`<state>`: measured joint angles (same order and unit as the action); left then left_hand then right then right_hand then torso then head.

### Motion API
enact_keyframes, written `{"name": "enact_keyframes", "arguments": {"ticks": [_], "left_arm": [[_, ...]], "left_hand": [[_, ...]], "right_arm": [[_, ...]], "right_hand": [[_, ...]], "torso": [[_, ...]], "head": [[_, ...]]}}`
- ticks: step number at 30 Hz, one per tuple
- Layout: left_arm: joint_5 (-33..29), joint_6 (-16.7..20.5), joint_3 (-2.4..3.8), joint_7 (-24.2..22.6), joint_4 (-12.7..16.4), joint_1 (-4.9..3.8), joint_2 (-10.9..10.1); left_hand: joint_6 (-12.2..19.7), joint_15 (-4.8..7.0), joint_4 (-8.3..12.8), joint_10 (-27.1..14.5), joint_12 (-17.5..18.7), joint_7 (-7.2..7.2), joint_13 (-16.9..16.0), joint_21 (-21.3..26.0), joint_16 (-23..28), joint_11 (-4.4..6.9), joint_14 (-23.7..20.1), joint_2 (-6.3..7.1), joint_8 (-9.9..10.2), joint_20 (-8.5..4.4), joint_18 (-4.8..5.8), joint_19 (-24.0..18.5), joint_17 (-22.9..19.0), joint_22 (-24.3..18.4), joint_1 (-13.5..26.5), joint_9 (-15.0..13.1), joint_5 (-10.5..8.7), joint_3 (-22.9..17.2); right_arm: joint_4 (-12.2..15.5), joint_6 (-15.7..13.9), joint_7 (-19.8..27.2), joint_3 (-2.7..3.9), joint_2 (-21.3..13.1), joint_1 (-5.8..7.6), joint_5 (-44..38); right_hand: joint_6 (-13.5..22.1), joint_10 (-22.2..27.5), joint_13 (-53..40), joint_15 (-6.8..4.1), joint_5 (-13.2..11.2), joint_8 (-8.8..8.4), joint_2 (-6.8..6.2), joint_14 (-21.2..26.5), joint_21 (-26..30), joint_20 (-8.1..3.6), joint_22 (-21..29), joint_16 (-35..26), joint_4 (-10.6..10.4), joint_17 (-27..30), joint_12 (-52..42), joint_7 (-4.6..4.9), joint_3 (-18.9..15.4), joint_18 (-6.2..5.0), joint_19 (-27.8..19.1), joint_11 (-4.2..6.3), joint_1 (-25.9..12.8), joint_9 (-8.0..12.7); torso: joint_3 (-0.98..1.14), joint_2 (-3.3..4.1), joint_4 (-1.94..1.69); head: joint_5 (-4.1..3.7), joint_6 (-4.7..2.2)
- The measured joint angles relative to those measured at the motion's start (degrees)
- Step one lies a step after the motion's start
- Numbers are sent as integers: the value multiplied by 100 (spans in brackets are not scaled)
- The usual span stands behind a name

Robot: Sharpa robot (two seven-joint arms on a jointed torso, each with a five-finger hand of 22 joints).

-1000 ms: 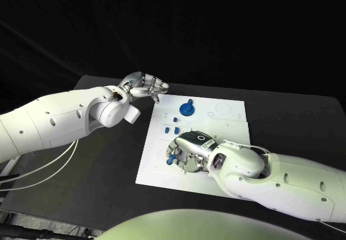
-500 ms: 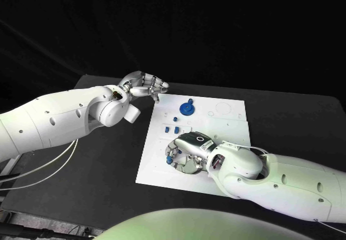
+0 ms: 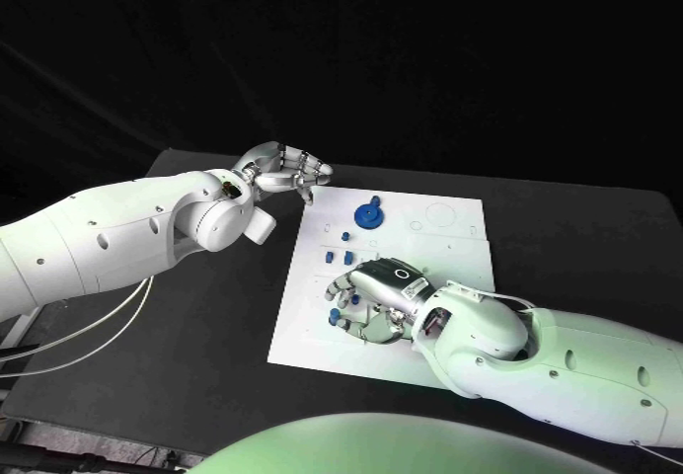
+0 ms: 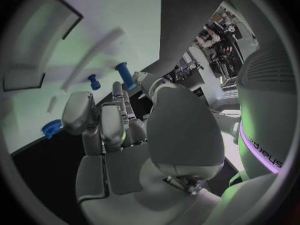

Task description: Assemble the parts on the task board

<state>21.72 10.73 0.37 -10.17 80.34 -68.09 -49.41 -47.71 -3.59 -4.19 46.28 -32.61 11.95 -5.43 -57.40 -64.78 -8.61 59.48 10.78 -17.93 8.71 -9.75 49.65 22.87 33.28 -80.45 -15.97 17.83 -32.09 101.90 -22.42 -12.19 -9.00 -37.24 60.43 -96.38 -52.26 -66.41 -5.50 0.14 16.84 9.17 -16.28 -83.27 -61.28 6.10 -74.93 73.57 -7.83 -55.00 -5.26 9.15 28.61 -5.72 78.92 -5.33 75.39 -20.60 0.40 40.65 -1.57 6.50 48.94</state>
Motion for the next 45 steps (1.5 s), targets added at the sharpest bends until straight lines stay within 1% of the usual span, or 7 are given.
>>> {"name": "enact_keyframes", "arguments": {"ticks": [8, 13, 20, 22, 25, 32, 45], "left_arm": [[3, -1, 0, 5, 0, -1, -8], [5, -1, 0, 6, 1, -1, -16], [6, -1, -3, 5, 2, 2, -73], [6, -1, -11, 3, 0, 2, -90], [6, 0, -25, 0, -3, 2, -91], [3, -1, -42, -14, -2, 51, -73], [-12, -29, -48, -36, -3, 184, -37]], "left_hand": [[0, 0, 0, 0, 0, 0, 0, 0, 0, 0, 0, 0, 0, 0, 0, 0, 0, 0, 0, -5, 0, 0], [0, 0, 0, 0, 0, 0, 0, 0, 0, 0, 0, 0, 0, 0, 0, 0, 0, 0, 0, -4, 0, 0], [0, 0, 0, 1, 0, 0, 0, 0, 0, 0, 0, 0, 0, 0, 0, 0, 0, 0, 0, -4, 0, 0], [0, 0, 0, 1, 0, 0, 0, 0, 0, 1, 0, 0, 0, 0, 0, 0, 0, 0, 0, -4, 0, 0], [0, 0, 0, 1, 0, 0, 0, 0, 0, 1, 0, 0, 0, 0, 0, 0, 0, 0, 0, -4, 0, 0], [0, -21, 17, -20, -34, 0, 0, 0, 0, 22, -21, 0, 0, 20, 0, -20, 0, -5, 0, -4, 0, 17], [0, -21, 17, -20, -34, 0, 0, 0, 0, 22, -21, 0, 0, 20, 0, -20, 0, -5, 0, -3, 0, 16]], "right_arm": [[277, -569, 130, 28, -362, 27, 109], [420, -854, 213, 56, -839, 216, 473], [681, -1015, 206, 64, -1797, 428, 1676], [743, -1036, 205, 56, -2040, 439, 2040], [802, -1044, 198, 34, -2318, 438, 2394], [851, -1010, 76, -13, -2764, 275, 2728], [727, -842, -521, -59, -2644, -218, 2520]], "right_hand": [[0, 72, 0, 17, 0, 0, 13, 17, 106, 5, 1, -36, 8, 84, -2, -1, -39, 0, -46, -9, 13, 4], [-127, -103, -29, 38, 0, 0, 95, 38, 151, 5, 1, -67, -11, 102, -190, 91, -20, 0, -46, -28, 95, 4], [-376, -946, -617, -122, 0, 190, 181, -81, -342, -126, 2, 290, -335, -524, -1101, -107, -185, 1, 172, 228, -107, -38], [-435, -965, -1766, -229, 0, 437, 203, -76, -653, -220, 2, 401, -380, -676, -2339, -213, -412, 75, 296, 332, -157, -173], [-114, -1082, -5767, -241, 0, 975, 279, -76, -1146, -212, 3, 828, -665, -1476, -5865, -239, -762, 137, 479, 338, -234, -561], [114, -1343, -6944, -241, 0, 1239, 271, -76, -1449, -211, 3, 1072, -855, -1983, -7316, -224, -1143, 224, 480, 299, -241, -738], [233, -1300, -6942, -220, 0, 1456, 354, -54, -1516, -190, -2, 1120, -886, -1995, -7292, -219, -2132, 224, 500, 297, -384, -793]], "torso": [[0, -4, 3], [-4, -12, 6], [-7, -49, 57], [-7, -64, 84], [-7, -98, 123], [-26, -181, 204], [-70, -310, 234]], "head": [[-19, -21], [-77, -83], [-305, -187], [-366, -208], [-464, -231], [-685, -299], [-808, -198]]}}
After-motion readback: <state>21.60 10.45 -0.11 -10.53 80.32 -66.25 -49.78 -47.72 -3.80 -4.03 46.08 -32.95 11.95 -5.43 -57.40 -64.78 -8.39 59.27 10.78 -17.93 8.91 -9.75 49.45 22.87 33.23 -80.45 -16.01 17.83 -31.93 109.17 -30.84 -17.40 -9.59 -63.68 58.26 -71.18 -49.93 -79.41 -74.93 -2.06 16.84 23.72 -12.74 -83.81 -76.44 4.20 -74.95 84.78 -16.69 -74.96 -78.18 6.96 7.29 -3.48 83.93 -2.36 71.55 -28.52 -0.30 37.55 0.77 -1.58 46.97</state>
